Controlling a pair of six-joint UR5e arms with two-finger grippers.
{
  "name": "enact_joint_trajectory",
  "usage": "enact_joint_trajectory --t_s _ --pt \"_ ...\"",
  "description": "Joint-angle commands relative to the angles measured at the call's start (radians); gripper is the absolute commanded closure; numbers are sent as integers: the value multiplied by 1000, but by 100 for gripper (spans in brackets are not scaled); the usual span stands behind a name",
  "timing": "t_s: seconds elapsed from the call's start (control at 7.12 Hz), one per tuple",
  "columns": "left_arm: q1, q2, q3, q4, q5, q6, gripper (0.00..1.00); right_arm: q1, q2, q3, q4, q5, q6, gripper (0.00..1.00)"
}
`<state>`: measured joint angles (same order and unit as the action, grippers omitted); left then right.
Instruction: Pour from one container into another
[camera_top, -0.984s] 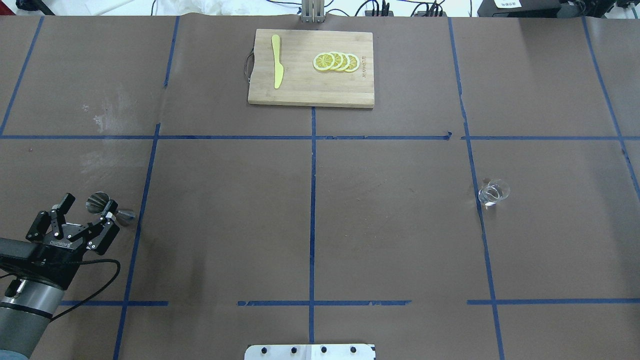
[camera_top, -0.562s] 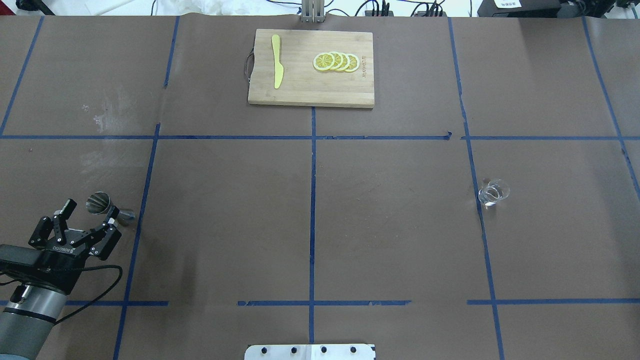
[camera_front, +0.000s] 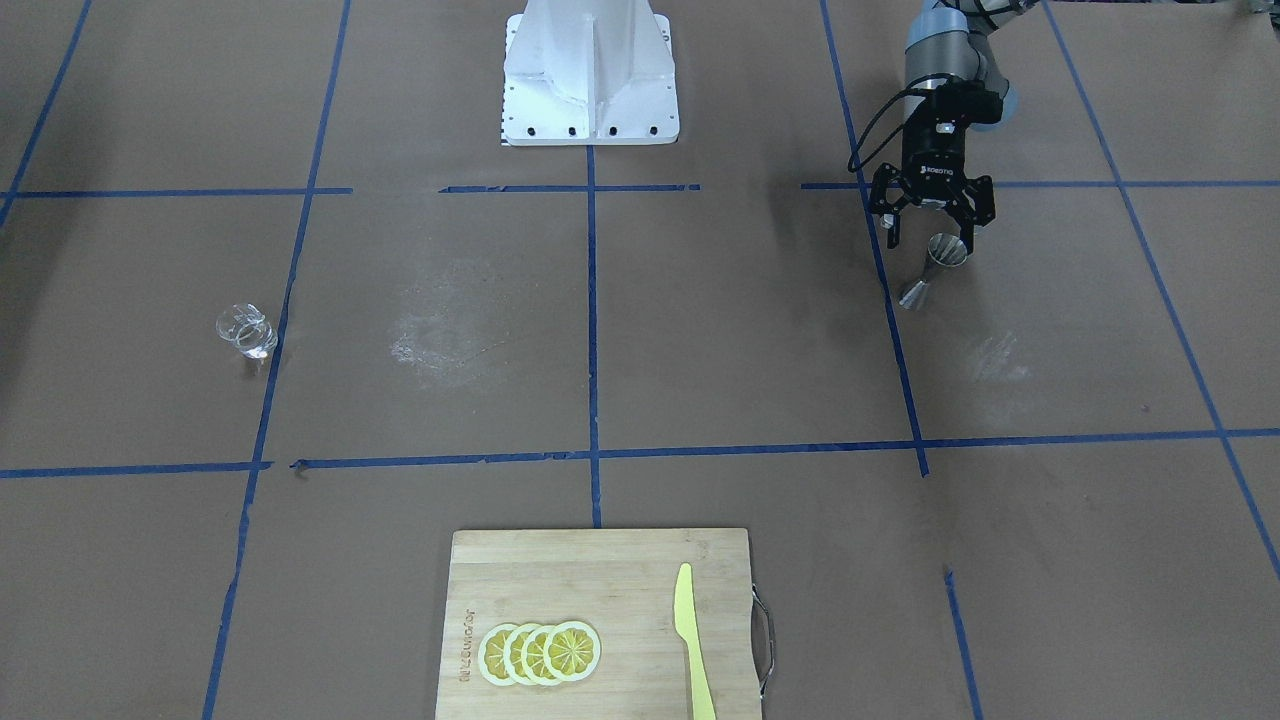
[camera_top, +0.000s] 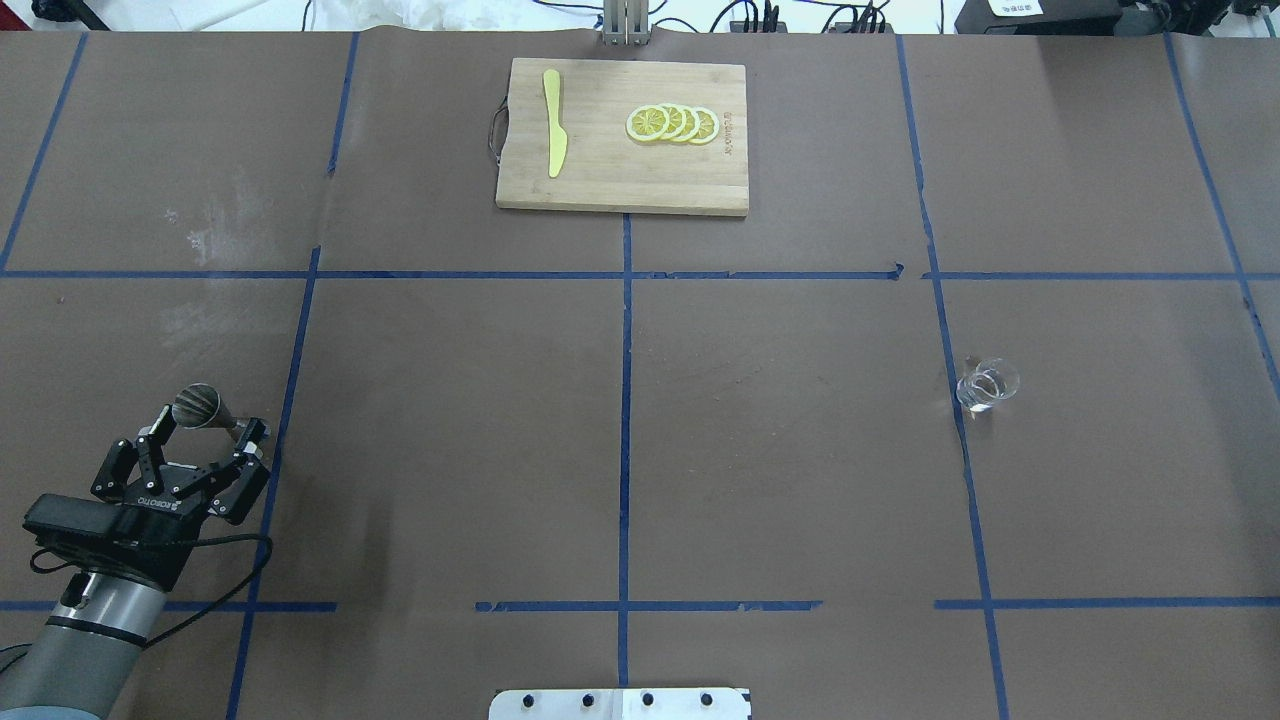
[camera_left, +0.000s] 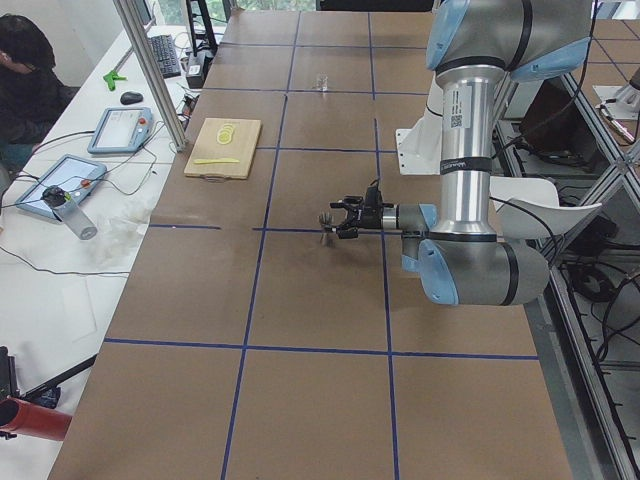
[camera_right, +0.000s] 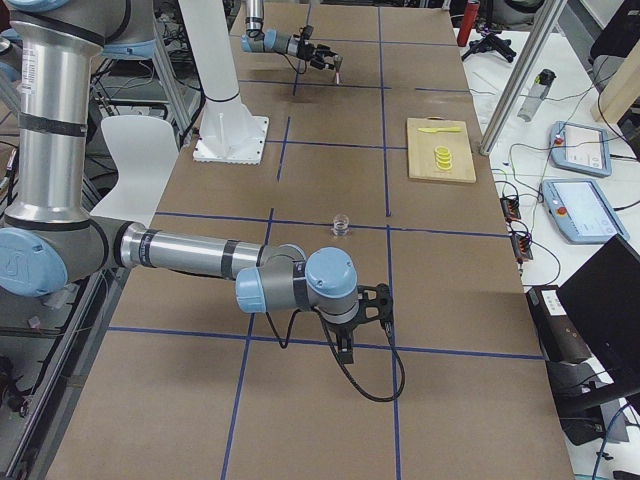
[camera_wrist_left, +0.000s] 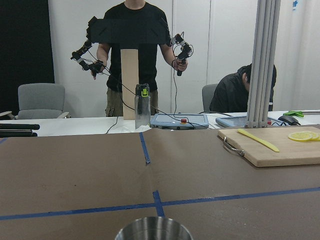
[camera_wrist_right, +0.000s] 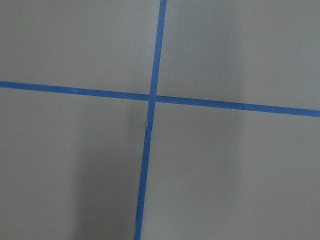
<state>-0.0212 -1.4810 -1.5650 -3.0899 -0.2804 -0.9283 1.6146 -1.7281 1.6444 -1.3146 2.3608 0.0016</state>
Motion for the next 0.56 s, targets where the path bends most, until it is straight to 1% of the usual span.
enact_joint_trajectory --t_s 0.0,0.42 --pt "1 -1 17 -1 -3 0 0 1 -2 3 0 0 0 0" --pt "1 -5 17 -6 -8 48 0 1 -2 3 0 0 0 0"
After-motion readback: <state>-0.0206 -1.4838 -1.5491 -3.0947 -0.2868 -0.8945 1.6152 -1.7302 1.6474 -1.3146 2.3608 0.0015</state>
